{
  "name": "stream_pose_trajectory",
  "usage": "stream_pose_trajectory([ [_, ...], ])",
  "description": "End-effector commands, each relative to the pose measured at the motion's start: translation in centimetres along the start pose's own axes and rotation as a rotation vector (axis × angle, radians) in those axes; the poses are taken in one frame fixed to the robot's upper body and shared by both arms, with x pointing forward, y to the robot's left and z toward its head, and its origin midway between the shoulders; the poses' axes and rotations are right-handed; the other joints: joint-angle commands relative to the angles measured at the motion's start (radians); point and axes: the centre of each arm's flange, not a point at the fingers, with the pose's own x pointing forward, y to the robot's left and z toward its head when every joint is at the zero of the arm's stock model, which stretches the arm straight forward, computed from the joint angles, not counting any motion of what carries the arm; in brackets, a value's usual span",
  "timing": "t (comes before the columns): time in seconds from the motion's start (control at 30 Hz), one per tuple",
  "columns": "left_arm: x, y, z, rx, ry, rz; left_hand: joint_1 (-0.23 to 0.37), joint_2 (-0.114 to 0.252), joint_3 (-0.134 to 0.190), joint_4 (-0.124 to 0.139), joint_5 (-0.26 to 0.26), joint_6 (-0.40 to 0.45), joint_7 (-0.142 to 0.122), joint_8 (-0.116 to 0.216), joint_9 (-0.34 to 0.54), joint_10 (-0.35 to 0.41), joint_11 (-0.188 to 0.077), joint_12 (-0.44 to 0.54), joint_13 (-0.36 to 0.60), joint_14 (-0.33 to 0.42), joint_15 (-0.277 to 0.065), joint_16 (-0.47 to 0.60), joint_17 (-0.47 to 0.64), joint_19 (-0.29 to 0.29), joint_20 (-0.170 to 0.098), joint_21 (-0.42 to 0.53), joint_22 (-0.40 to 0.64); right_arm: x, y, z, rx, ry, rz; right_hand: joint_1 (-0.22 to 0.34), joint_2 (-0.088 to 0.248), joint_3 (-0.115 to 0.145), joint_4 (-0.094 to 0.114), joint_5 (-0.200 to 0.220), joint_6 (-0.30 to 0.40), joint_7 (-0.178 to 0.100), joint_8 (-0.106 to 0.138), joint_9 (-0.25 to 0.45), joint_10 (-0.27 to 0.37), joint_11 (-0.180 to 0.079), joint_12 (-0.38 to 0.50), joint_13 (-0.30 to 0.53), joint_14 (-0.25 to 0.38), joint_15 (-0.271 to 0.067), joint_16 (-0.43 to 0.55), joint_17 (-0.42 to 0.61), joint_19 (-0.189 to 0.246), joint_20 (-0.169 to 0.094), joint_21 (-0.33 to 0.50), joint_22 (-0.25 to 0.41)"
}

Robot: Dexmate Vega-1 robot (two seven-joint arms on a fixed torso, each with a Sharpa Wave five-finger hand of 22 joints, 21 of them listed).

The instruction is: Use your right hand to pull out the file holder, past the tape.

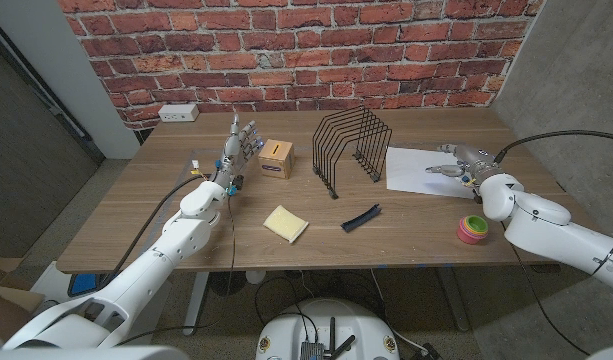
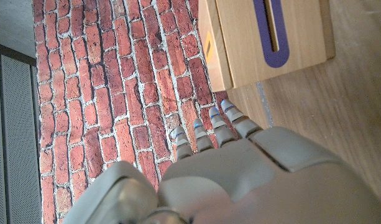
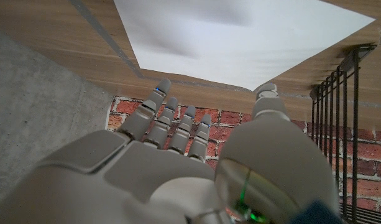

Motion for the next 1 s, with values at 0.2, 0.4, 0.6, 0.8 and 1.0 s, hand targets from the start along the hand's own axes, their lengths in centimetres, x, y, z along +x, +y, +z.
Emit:
stream_pose_trajectory([
  [0.2, 0.0, 0.0, 0.0, 0.0, 0.0, 0.0, -0.002, 0.011, 0.0, 0.007, 0.004, 0.0, -0.009, 0.004, 0.002, 0.001, -0.005, 0.007, 0.006, 0.006, -0.003, 0.006, 0.003, 0.007, 0.001, 0.008, 0.006, 1.4, -0.5, 1.2, 0.193, -0.026, -0.056, -0.001, 0.009, 0.006, 0.004, -0.007, 0.006, 0.01, 0.007, 0.003, -0.002, 0.015, 0.005, -0.001, -0.008, -0.041, 0.003, -0.003, 0.001, -0.011, 0.001, 0.002],
  [0.4, 0.0, 0.0, 0.0, 0.0, 0.0, 0.0, -0.002, 0.011, 0.0, 0.007, 0.004, 0.0, -0.009, 0.004, 0.002, -0.001, -0.009, 0.006, 0.006, 0.007, -0.004, 0.006, 0.003, 0.008, 0.001, 0.009, 0.006, 2.0, -0.2, 1.5, 0.28, -0.044, -0.08, -0.001, 0.013, 0.007, 0.002, -0.01, 0.004, 0.011, 0.007, 0.002, -0.007, 0.019, 0.005, -0.001, -0.014, -0.041, 0.003, -0.006, 0.003, -0.011, 0.001, 0.002],
  [0.6, 0.0, 0.0, 0.0, 0.0, 0.0, 0.0, -0.002, 0.011, 0.0, 0.007, 0.004, 0.002, -0.009, 0.004, 0.002, 0.0, -0.005, 0.006, 0.006, 0.006, -0.004, 0.006, 0.003, 0.008, 0.001, 0.009, 0.006, 2.2, 0.7, 1.6, 0.387, -0.058, -0.085, -0.004, 0.015, 0.006, 0.002, -0.014, 0.006, 0.014, 0.008, 0.002, -0.009, 0.024, 0.005, -0.001, -0.014, -0.036, 0.005, -0.007, 0.005, -0.01, 0.002, 0.001],
  [0.8, 0.0, 0.0, 0.0, 0.0, 0.0, 0.0, -0.002, 0.011, 0.0, 0.007, 0.004, 0.0, -0.008, 0.004, 0.002, 0.0, -0.005, 0.007, 0.006, 0.007, -0.004, 0.006, 0.003, 0.008, 0.001, 0.009, 0.006, 1.9, 1.1, 1.7, 0.485, -0.069, -0.102, -0.016, 0.02, 0.003, 0.006, -0.021, 0.008, 0.014, 0.009, 0.002, -0.013, 0.025, 0.006, -0.002, -0.027, -0.035, 0.003, -0.009, -0.012, -0.007, -0.005, 0.001],
  [1.0, 0.0, 0.0, 0.0, 0.0, 0.0, 0.0, -0.002, 0.011, 0.0, 0.007, 0.004, 0.0, -0.01, 0.004, 0.002, -0.001, -0.006, 0.006, 0.006, 0.007, -0.004, 0.006, 0.003, 0.008, 0.001, 0.009, 0.006, 1.9, 1.6, 2.1, 0.557, -0.096, -0.101, -0.036, 0.023, -0.004, 0.012, -0.029, 0.003, 0.016, 0.007, 0.001, -0.019, 0.025, 0.006, -0.003, -0.043, -0.034, 0.002, -0.012, -0.038, -0.01, -0.012, -0.001],
])
